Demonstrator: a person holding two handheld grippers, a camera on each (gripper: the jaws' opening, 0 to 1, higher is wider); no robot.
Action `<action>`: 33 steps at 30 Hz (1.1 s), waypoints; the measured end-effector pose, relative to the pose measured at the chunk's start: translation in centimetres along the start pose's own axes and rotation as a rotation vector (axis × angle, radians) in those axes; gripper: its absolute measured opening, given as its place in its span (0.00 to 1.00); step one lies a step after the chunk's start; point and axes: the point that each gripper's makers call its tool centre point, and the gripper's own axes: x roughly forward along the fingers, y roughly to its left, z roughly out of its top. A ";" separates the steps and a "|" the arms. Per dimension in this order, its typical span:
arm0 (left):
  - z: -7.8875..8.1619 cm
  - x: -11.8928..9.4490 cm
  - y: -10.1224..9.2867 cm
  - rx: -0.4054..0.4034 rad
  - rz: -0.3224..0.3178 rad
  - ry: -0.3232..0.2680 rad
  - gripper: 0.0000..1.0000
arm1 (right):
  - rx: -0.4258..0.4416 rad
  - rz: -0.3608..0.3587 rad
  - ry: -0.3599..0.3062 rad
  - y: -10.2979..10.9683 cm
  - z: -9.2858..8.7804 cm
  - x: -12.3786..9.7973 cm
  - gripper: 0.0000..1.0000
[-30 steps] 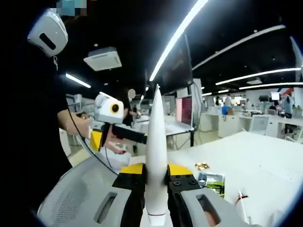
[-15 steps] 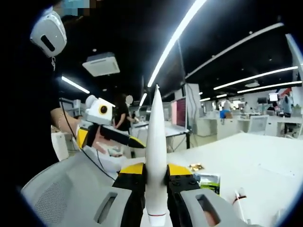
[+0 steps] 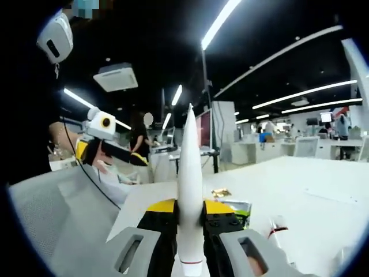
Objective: Arrange the skincare products in the storage area until every visible bottle or jar stands upright without overlapping.
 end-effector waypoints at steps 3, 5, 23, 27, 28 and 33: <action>-0.7 -0.2 0.3 -0.004 0.012 0.010 0.86 | -0.018 0.000 0.020 -0.7 -0.8 0.4 0.07; -0.9 -0.3 0.4 -0.008 0.017 0.009 0.85 | -0.021 0.008 0.024 -1.0 -1.1 0.6 0.07; -1.9 0.3 1.7 0.013 0.068 0.036 0.83 | -0.066 0.045 0.033 -2.0 -2.5 0.7 0.07; -2.0 0.6 1.7 0.009 0.065 0.043 0.82 | -0.084 0.058 0.054 -1.8 -2.5 0.3 0.08; -2.1 0.6 1.5 0.009 0.064 0.043 0.82 | -0.096 0.071 0.063 -1.6 -2.6 0.2 0.09; -2.2 0.7 1.2 0.016 0.056 0.049 0.81 | -0.103 0.087 0.082 -1.3 -2.7 -0.4 0.09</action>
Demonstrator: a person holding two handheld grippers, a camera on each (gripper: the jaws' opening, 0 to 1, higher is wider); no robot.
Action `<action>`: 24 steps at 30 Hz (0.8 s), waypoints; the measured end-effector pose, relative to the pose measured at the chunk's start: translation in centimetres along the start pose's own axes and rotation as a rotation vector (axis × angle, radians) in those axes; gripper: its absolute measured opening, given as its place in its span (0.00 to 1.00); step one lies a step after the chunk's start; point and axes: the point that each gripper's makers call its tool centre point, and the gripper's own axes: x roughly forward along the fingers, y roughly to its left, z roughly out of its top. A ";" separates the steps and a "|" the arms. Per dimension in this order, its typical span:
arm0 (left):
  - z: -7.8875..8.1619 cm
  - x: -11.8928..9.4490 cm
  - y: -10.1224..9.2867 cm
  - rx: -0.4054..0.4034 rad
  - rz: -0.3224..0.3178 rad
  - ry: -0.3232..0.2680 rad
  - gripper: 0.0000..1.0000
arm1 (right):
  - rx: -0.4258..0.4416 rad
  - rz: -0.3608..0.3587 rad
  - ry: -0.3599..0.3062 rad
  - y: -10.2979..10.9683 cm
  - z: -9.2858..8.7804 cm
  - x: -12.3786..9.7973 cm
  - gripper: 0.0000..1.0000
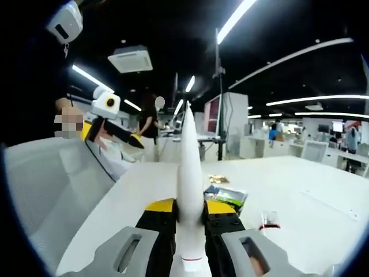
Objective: Arrange the skincare products in the storage area until every visible bottle or jar stands upright without overlapping.
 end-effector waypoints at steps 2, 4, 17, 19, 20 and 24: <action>0.0 0.0 0.0 0.000 -0.002 -0.001 0.81 | 0.008 -0.006 0.003 -0.2 -0.2 -0.4 0.09; -0.1 0.0 0.0 0.001 -0.004 0.001 0.81 | 0.015 -0.016 0.004 -0.5 -0.3 -0.7 0.09; -0.2 -0.1 0.0 -0.001 -0.003 0.003 0.79 | -0.002 0.026 0.065 -0.2 -0.6 -1.0 0.10; -0.3 -0.1 -0.1 0.000 -0.003 0.005 0.78 | -0.005 0.033 0.071 -0.1 -0.6 -1.0 0.10; -0.3 -0.1 -0.1 0.001 -0.003 0.005 0.78 | -0.003 0.036 0.074 -0.1 -0.6 -1.0 0.10; -0.2 -0.2 0.1 -0.003 0.002 0.000 0.78 | 0.015 0.026 0.084 -0.3 -0.7 -1.0 0.11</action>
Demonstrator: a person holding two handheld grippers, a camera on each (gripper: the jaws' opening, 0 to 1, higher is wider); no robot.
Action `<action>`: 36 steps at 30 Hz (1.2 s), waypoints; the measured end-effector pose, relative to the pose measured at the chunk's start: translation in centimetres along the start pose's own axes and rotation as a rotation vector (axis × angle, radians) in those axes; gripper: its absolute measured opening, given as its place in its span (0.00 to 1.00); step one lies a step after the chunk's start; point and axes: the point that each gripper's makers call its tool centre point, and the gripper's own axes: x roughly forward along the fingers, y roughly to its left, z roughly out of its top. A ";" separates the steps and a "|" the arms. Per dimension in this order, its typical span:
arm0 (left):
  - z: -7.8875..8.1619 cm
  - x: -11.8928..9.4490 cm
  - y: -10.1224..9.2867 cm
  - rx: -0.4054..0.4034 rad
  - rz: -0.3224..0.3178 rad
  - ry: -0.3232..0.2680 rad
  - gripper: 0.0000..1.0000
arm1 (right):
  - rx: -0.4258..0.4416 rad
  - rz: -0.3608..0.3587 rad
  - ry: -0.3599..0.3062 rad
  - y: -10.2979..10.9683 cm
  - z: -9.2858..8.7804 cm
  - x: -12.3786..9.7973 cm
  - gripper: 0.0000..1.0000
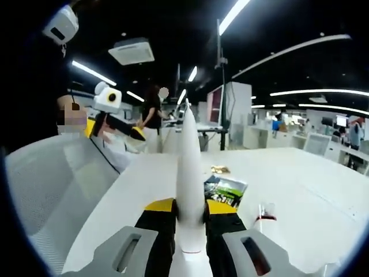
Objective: Arrange the skincare products in the storage area until every visible bottle or jar stands upright without overlapping.
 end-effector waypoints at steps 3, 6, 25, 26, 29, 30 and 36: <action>0.0 0.0 0.0 -0.002 0.002 -0.001 0.78 | 0.007 -0.006 0.001 -0.1 0.0 0.0 0.11; 0.0 0.0 0.0 -0.003 0.003 0.000 0.77 | 0.014 -0.007 0.007 -0.1 0.0 0.0 0.12; 0.5 -0.7 -0.7 0.014 -0.013 0.036 0.77 | 0.073 -0.095 0.056 -0.7 0.6 -1.4 0.25; 0.6 -0.8 -0.8 0.016 -0.014 0.038 0.77 | 0.077 -0.099 0.060 -0.7 0.6 -1.6 0.26; 1.0 -1.0 -0.8 0.014 -0.014 0.039 0.77 | 0.088 -0.116 0.084 -0.5 0.6 -2.3 0.28; 1.1 -1.0 -0.8 0.013 -0.014 0.038 0.77 | 0.090 -0.117 0.089 -0.3 0.6 -2.4 0.29; 1.8 -0.6 -1.6 0.032 -0.038 0.044 0.76 | 0.126 -0.181 0.144 -0.3 0.2 -4.2 0.38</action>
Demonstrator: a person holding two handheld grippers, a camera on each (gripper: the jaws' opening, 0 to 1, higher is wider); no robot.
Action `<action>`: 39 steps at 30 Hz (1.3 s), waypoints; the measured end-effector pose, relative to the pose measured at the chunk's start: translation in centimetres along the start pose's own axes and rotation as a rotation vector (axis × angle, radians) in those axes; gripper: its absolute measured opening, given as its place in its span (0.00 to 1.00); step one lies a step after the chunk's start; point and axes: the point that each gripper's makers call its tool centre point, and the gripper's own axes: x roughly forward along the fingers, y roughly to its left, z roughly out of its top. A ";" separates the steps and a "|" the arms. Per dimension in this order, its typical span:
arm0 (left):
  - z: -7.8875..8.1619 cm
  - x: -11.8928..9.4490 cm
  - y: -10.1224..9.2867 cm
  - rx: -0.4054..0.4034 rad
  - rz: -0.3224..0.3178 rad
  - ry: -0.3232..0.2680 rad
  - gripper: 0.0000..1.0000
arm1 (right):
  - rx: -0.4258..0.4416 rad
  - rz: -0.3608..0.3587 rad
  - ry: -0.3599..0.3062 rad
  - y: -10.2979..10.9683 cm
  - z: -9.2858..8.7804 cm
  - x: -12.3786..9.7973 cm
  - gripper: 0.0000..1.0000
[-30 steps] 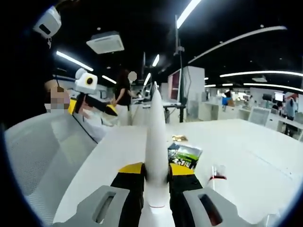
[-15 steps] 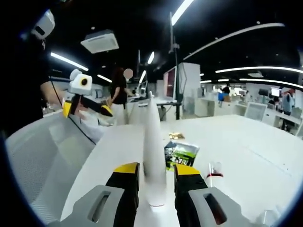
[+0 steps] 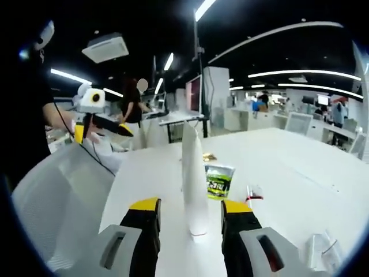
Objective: Arrange the skincare products in the storage area until every visible bottle or jar stands upright without overlapping.
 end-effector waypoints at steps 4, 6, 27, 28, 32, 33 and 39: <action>0.3 -0.2 -0.3 0.009 -0.018 -0.001 0.76 | 0.047 -0.043 -0.029 0.4 0.9 -1.1 0.45; 0.2 -0.5 -0.3 0.013 -0.022 0.001 0.76 | 0.076 -0.079 -0.035 -0.3 0.7 -1.6 0.48; -0.3 -2.6 2.5 -0.086 0.004 -0.049 0.76 | 0.172 -0.430 0.036 2.9 -0.1 -7.0 0.80; -0.3 -2.6 2.5 -0.082 0.004 -0.048 0.76 | 0.182 -0.435 0.042 3.4 -0.1 -7.1 0.81; -0.7 -2.2 2.5 -0.036 0.010 -0.021 0.77 | 0.184 -0.471 0.062 4.8 -0.4 -7.6 0.84; -1.1 -2.1 2.5 -0.031 0.009 0.000 0.76 | 0.198 -0.481 0.073 4.9 -0.7 -7.8 0.86; -2.1 -1.8 2.6 -0.005 0.015 0.031 0.77 | 0.283 -0.515 0.073 6.5 -1.7 -8.2 0.89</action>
